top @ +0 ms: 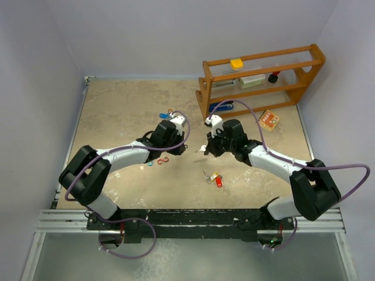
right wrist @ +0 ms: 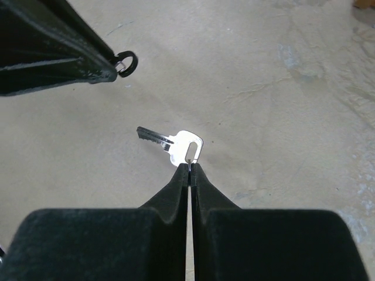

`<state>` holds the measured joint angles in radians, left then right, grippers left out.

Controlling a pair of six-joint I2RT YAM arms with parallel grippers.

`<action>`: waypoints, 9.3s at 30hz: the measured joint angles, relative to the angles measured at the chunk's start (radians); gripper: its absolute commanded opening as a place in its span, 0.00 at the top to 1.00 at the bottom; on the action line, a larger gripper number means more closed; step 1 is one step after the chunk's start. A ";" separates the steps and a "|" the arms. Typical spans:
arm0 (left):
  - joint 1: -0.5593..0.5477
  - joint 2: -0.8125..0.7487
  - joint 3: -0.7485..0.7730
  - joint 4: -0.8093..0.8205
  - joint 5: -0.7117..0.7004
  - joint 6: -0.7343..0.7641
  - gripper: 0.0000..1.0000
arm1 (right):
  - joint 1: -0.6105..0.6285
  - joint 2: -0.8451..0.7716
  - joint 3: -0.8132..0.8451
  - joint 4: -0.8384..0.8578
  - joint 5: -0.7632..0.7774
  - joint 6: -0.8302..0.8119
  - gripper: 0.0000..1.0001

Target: Put the keys on the keyring

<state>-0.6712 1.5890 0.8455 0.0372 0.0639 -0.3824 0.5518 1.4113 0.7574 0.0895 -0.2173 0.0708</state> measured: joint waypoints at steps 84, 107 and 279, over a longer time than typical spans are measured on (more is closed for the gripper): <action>0.000 -0.026 0.000 0.005 -0.008 0.000 1.00 | -0.107 0.220 0.045 -0.016 -0.008 0.219 0.70; 0.000 -0.026 0.000 -0.002 -0.016 0.001 1.00 | -0.110 0.221 0.039 -0.025 -0.055 0.219 0.73; -0.110 0.067 0.153 -0.103 0.080 0.035 1.00 | 0.005 -0.029 -0.094 0.167 -0.163 -0.038 1.00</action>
<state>-0.7811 1.6558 0.9981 -0.0654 0.1444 -0.3473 0.5564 1.3827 0.6632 0.2565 -0.3801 0.0330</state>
